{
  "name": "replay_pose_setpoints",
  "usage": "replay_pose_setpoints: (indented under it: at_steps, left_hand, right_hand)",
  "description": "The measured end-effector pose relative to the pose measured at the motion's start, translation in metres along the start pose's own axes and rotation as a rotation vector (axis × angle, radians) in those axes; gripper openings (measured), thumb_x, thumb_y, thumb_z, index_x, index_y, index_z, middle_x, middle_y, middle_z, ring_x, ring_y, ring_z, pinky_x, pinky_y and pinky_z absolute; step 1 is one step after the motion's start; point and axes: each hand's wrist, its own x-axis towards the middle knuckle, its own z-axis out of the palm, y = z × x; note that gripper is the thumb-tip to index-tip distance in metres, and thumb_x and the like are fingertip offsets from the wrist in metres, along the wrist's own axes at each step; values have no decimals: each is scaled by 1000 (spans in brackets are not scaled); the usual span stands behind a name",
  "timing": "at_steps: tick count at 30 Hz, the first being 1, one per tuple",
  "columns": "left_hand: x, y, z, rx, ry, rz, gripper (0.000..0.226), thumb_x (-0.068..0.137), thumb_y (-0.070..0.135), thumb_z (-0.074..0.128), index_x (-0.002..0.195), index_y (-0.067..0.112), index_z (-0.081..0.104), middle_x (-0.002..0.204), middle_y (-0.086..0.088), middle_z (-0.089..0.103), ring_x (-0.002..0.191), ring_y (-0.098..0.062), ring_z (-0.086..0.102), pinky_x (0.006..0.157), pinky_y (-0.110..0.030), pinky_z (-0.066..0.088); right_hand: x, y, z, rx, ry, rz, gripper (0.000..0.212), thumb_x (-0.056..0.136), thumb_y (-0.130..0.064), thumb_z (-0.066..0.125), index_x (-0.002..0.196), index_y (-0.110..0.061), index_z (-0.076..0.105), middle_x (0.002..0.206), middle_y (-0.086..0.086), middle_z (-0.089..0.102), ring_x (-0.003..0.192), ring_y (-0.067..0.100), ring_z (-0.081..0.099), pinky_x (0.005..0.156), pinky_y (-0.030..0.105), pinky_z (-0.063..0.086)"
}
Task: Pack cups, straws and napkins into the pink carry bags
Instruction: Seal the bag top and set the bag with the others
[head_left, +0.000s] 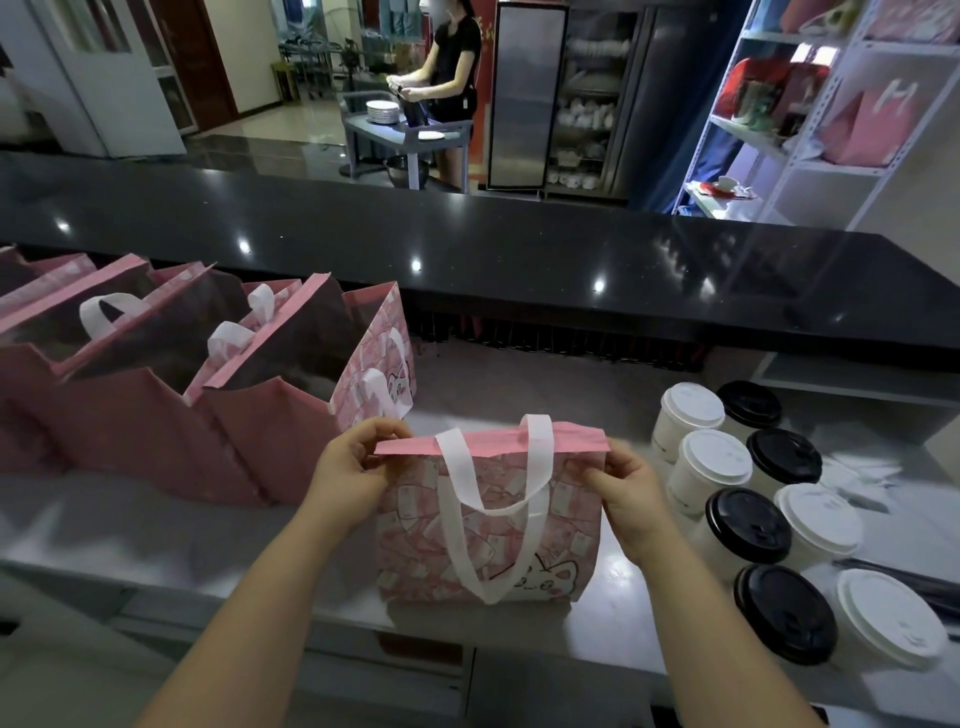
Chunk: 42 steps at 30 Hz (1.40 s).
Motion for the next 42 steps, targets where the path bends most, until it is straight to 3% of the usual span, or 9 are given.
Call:
replay_pose_setpoints:
  at_steps: [4, 6, 12, 20, 27, 30, 33, 37, 42]
  left_hand:
    - [2, 0, -3, -10, 35, -26, 35, 84, -12, 65, 85, 23, 71, 83, 4, 72, 77, -7, 64, 70, -15, 51]
    - [2, 1, -3, -14, 38, -37, 35, 84, -10, 66, 85, 25, 72, 84, 4, 72, 77, -7, 65, 70, -15, 51]
    - [1, 6, -7, -35, -41, -71, 44, 86, -10, 64, 95, 32, 74, 99, 2, 73, 88, -10, 69, 74, -19, 54]
    - [4, 11, -2, -49, 6, -37, 47, 79, -18, 64, 75, 27, 76, 84, 5, 75, 80, -5, 69, 69, -17, 54]
    - [2, 1, -9, 93, 81, 21, 61, 69, -30, 48, 66, 26, 73, 81, 5, 74, 85, -6, 68, 75, -16, 53]
    - [-2, 1, -15, 247, 68, 117, 58, 69, -24, 56, 72, 31, 74, 82, 13, 73, 81, 2, 65, 76, -12, 51]
    - [-7, 0, -22, 451, 38, 243, 52, 71, -15, 68, 78, 36, 72, 86, 19, 71, 83, -1, 65, 75, -19, 53]
    - [-15, 5, -28, 480, -13, 383, 20, 76, 32, 78, 93, 31, 68, 94, 17, 69, 89, -10, 66, 81, -21, 50]
    - [-11, 11, -17, 570, 81, 276, 28, 74, 30, 81, 88, 40, 59, 84, 22, 63, 81, 0, 60, 69, -12, 46]
  right_hand:
    - [-1, 6, 6, 18, 86, -64, 41, 73, 8, 75, 90, -29, 66, 87, -3, 73, 83, 14, 68, 70, 24, 56]
    - [0, 4, 4, 39, 67, -57, 50, 76, 11, 72, 104, -28, 58, 93, 0, 72, 88, 18, 67, 73, 28, 57]
    - [-1, -20, -19, -72, -288, -13, 48, 79, -8, 73, 122, -27, 64, 126, -1, 64, 111, 19, 63, 82, 29, 55]
    - [1, -20, -10, -359, -30, -247, 40, 80, 5, 72, 89, -34, 71, 93, -11, 70, 90, 11, 62, 79, 29, 55]
    - [-2, -15, -3, -497, -32, -478, 51, 74, 22, 64, 81, -28, 63, 90, -12, 64, 84, 10, 58, 77, 23, 51]
    - [-1, -19, -7, -607, -66, -542, 47, 74, 19, 68, 81, -28, 66, 96, -13, 65, 87, 10, 61, 79, 19, 50]
    - [-5, -23, -16, -725, -91, -564, 35, 76, -2, 78, 90, -32, 69, 99, -18, 67, 94, 7, 63, 85, 19, 50]
    - [-13, -27, -12, -702, -37, -511, 15, 76, -36, 74, 88, -40, 67, 99, -23, 67, 99, 2, 62, 86, 10, 45]
    - [-10, -28, 1, -690, 4, -363, 38, 80, -9, 76, 97, -40, 61, 89, -17, 65, 93, -3, 59, 80, 6, 43]
